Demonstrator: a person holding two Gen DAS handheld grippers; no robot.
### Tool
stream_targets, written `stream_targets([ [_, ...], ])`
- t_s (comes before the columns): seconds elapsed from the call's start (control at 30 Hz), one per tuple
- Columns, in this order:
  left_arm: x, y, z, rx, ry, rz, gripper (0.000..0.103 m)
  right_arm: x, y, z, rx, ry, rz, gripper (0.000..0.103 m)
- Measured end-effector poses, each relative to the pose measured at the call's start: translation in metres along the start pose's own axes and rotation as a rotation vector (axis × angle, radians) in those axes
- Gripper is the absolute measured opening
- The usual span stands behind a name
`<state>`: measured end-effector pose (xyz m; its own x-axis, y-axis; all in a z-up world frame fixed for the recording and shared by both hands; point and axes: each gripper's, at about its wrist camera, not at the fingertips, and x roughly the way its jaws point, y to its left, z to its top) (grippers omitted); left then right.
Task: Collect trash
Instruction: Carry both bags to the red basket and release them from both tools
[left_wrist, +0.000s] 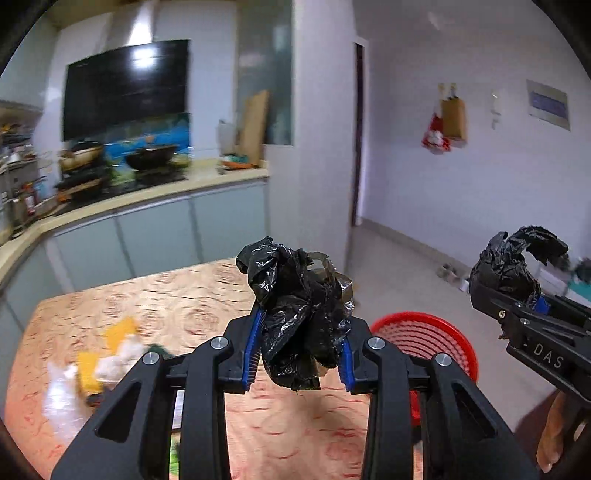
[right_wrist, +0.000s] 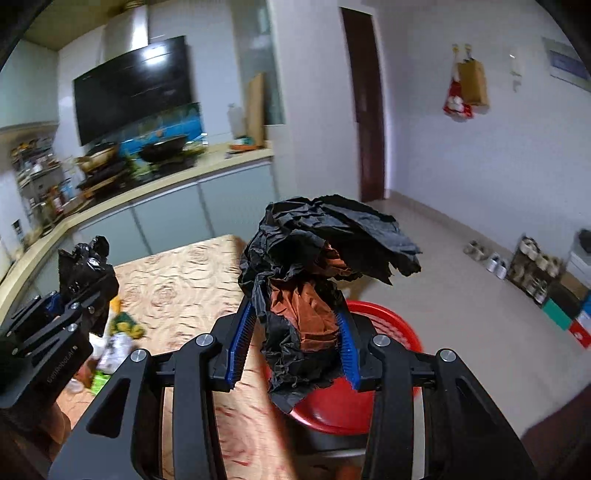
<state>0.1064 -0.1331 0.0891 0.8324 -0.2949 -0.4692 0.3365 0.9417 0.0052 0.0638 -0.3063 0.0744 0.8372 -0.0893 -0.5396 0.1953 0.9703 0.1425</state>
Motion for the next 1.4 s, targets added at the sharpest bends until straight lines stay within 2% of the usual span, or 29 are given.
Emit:
stream_targets([
  [0.2,0.041,-0.04,-0.006,0.047,0.08,-0.097,0.033,0.018,-0.031,-0.012,0.042,0.067,-0.075,0.041],
  [0.43,0.093,-0.068,-0.019,0.058,0.22,-0.227,0.037,0.058,-0.052,-0.031,0.065,0.199,-0.085,0.041],
  [0.53,0.11,-0.07,-0.029,0.058,0.285,-0.265,0.04,0.079,-0.056,-0.04,0.065,0.27,-0.093,0.041],
  [0.6,0.121,-0.07,-0.033,0.05,0.318,-0.279,0.047,0.091,-0.059,-0.046,0.071,0.312,-0.086,0.041],
  [0.7,0.135,-0.067,-0.04,0.046,0.359,-0.303,0.051,0.103,-0.06,-0.051,0.068,0.348,-0.083,0.041],
  [0.87,0.147,-0.069,-0.044,0.056,0.383,-0.336,0.051,0.117,-0.06,-0.055,0.05,0.378,-0.087,0.042],
  [0.97,0.146,-0.068,-0.044,0.046,0.382,-0.339,0.056,0.119,-0.059,-0.056,0.044,0.382,-0.079,0.049],
  [1.13,0.136,-0.059,-0.041,0.043,0.35,-0.305,0.07,0.116,-0.063,-0.057,0.065,0.36,-0.069,0.071],
  [1.4,0.118,-0.033,-0.036,-0.001,0.319,-0.245,0.077,0.1,-0.062,-0.053,0.099,0.323,-0.056,0.071],
])
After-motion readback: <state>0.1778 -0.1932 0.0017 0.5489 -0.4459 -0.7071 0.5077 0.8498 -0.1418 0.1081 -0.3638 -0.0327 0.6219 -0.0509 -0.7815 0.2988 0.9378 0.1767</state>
